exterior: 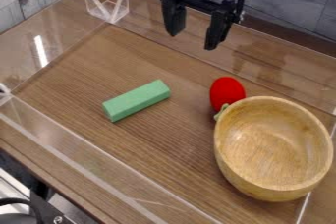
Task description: Move the red fruit to the left
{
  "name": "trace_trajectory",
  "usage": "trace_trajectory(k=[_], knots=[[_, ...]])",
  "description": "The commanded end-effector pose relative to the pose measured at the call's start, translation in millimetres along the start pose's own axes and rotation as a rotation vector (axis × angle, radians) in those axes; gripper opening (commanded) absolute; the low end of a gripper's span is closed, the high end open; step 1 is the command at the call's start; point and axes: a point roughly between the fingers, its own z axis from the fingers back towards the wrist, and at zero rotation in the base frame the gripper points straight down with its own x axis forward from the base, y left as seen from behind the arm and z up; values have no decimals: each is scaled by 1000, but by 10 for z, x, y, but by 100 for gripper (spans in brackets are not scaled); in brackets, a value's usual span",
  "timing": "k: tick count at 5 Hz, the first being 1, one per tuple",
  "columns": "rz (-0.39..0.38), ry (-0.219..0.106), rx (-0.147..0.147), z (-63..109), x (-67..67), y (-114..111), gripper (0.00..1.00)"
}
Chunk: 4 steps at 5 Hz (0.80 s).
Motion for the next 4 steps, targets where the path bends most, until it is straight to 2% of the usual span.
trace_trajectory(k=[1,2,4], knots=[[55,-8,-8,-99,-25,-58,100],[93,-27,-24,-336,64,-115,100],[153,-115,-43,-539,121,-392,100]])
